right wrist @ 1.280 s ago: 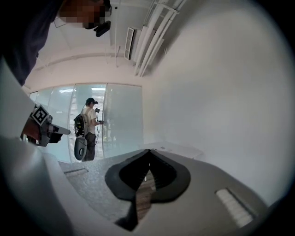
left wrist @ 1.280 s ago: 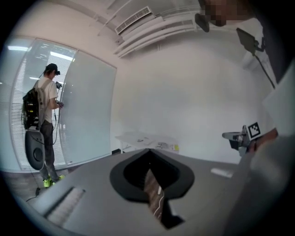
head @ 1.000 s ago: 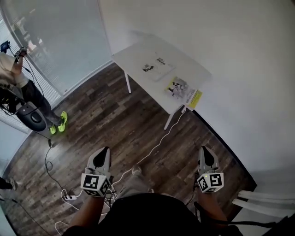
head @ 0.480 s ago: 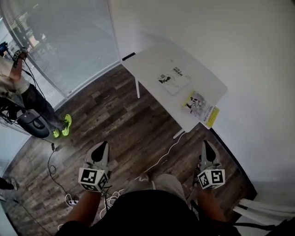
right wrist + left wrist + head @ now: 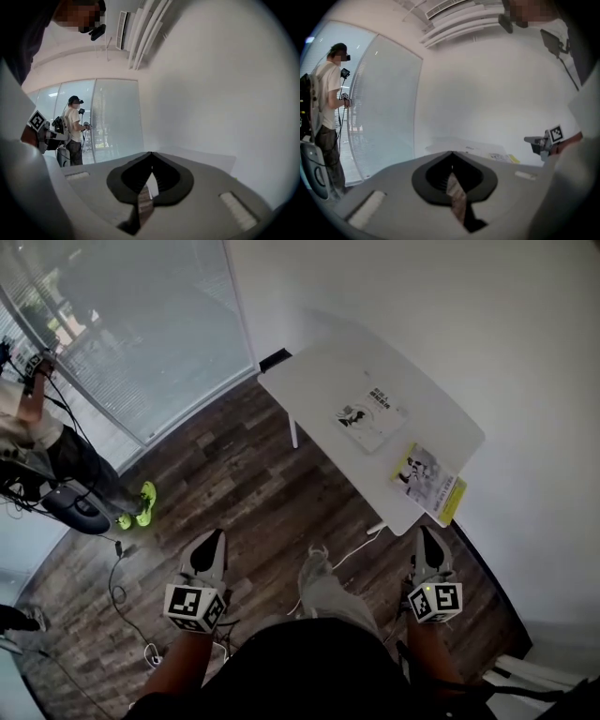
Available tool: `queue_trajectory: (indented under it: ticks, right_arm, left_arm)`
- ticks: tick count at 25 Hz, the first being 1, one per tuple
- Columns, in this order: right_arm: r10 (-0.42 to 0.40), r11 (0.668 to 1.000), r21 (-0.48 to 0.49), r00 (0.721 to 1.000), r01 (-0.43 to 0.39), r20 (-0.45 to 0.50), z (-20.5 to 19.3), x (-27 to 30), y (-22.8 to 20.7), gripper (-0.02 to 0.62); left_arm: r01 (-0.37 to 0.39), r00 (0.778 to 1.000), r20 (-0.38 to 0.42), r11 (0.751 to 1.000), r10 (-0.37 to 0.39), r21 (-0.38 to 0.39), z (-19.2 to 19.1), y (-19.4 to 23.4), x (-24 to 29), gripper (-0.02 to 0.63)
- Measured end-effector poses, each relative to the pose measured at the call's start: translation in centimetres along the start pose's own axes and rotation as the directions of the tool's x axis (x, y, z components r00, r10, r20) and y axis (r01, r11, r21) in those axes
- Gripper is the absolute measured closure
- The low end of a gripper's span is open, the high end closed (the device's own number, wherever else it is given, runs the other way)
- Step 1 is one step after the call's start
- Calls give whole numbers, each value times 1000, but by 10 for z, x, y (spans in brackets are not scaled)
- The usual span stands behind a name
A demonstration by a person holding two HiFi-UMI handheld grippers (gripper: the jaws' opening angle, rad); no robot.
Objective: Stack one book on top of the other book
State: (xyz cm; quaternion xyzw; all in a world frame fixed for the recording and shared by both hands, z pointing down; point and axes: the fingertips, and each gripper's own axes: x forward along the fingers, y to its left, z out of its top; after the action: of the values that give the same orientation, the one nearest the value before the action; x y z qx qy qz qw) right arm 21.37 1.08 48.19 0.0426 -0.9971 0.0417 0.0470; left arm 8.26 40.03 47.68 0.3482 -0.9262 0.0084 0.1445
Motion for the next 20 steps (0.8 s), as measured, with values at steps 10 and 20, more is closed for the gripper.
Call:
queue_trajectory:
  ticks: [10, 20]
  right_arm:
    - [44, 999, -6, 998, -44, 42, 40, 136, -32, 594]
    - [-24, 998, 65, 999, 21, 41, 41, 217, -91, 593]
  left_arm:
    - [-23, 999, 41, 999, 22, 28, 75, 41, 105, 603]
    - [49, 999, 21, 995, -51, 81, 118, 41, 219, 604]
